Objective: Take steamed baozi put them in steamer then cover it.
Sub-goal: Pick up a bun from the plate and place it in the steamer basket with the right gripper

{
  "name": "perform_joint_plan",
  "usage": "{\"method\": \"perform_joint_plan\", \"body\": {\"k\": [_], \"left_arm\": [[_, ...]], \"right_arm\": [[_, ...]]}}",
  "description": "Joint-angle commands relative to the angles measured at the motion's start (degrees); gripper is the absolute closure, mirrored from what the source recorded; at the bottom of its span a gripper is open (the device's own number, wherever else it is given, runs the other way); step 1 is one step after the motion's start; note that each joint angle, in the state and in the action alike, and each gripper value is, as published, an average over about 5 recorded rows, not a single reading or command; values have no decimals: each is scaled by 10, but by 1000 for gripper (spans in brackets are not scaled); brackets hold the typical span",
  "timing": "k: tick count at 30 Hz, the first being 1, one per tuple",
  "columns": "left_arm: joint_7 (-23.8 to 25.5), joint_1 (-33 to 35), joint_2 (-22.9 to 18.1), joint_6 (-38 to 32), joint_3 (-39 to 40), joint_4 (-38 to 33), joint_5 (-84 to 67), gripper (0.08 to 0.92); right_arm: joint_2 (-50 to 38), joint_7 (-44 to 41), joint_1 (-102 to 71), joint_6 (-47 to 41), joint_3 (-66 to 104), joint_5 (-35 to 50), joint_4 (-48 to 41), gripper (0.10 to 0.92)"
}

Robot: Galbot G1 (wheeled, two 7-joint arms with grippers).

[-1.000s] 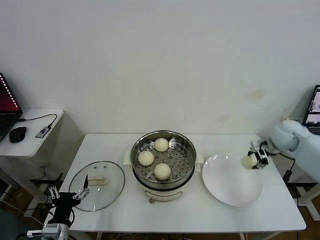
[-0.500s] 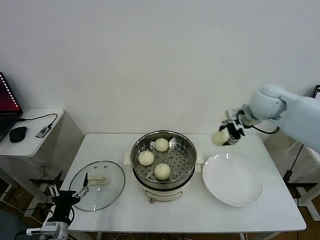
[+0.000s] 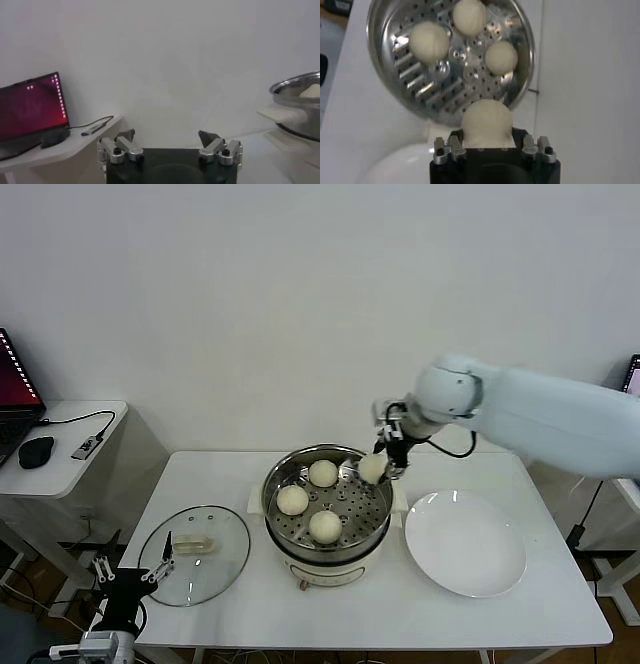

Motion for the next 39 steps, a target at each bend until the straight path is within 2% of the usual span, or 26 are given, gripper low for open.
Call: {"method": "perform_joint_plan", "body": {"k": [1, 12, 20, 23, 30, 35, 39], "left_arm": [[0, 0, -2, 0, -1, -1, 0, 177], [0, 0, 0, -1, -2, 1, -1, 177], [0, -2, 0, -1, -1, 2, -2, 177], [0, -2, -1, -1, -1, 2, -2, 177], [-1, -1, 0, -1, -2, 2, -2, 177], [-1, -2, 0, -1, -1, 1, -3, 177], [0, -3, 0, -3, 3, 1, -8, 177]], "right_arm": [[83, 28, -61, -42, -2, 22, -49, 414], [93, 24, -88, -48, 3, -24, -72, 415], [84, 21, -87, -49, 4, -26, -66, 414], [77, 23, -85, -50, 10, -30, -61, 388], [35, 20, -67, -52, 30, -28, -25, 223], [-34, 46, -67, -49, 67, -16, 43, 203], [-108, 147, -123, -34, 125, 20, 96, 202]]}}
